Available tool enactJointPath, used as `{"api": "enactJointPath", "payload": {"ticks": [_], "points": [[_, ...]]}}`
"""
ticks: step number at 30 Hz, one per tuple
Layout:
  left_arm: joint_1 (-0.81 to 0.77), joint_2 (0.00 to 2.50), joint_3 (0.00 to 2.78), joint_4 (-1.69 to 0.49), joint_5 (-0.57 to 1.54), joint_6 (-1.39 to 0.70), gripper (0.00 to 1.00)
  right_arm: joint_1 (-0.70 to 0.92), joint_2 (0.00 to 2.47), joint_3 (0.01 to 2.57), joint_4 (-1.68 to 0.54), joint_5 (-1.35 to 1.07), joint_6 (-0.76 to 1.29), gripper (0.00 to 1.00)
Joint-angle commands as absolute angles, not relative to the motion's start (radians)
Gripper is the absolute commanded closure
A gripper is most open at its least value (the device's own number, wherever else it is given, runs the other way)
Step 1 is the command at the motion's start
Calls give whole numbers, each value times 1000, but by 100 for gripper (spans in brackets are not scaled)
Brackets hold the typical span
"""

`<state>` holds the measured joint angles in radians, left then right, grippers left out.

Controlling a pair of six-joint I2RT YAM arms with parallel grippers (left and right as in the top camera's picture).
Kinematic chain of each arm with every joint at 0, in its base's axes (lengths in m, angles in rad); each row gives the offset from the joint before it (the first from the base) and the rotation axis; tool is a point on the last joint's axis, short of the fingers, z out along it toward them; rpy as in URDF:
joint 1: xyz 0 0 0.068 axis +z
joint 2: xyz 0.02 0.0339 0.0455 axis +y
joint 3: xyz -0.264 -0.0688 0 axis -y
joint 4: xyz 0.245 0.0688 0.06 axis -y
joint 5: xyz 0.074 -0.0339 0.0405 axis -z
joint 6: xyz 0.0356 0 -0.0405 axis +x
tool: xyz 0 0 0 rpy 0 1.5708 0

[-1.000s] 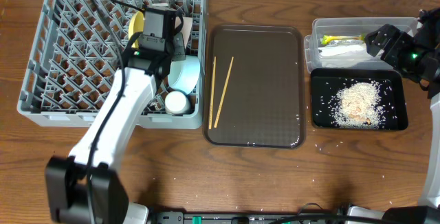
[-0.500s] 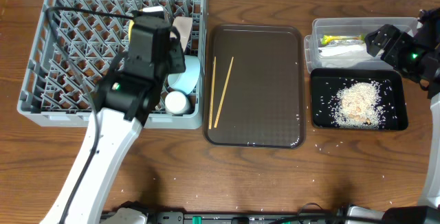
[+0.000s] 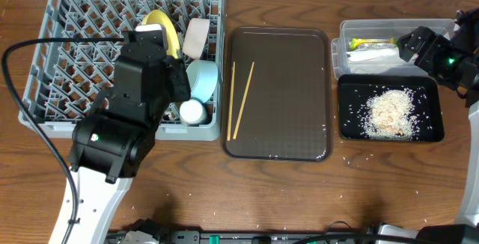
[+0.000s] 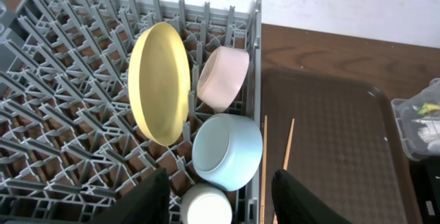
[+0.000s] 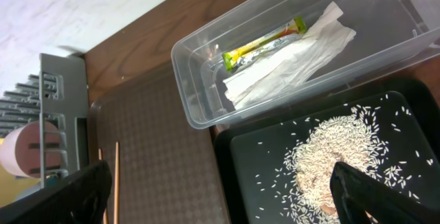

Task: Sort waste into correct bins and load items into the dishwasher
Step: 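Move the left gripper to the chopsticks on the brown tray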

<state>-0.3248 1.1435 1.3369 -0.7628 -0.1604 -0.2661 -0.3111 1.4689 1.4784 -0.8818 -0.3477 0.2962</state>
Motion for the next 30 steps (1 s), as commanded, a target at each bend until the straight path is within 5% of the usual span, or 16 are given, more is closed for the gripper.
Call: {"api": "enactJointPath", "payload": {"ticks": [1, 16, 19, 30], "points": [[-327, 1113, 1360, -778, -165, -268, 50, -314, 1464, 1496, -883, -355, 302, 1], [-327, 1165, 1359, -710, -38, -341, 54, -314, 1464, 1496, -883, -355, 302, 1], [-329, 1256, 1359, -657, 83, -355, 66, -314, 1464, 1496, -883, -355, 302, 1], [-491, 1714, 1542, -688, -37, -357, 57, -314, 1464, 1496, -883, -355, 302, 1]]}}
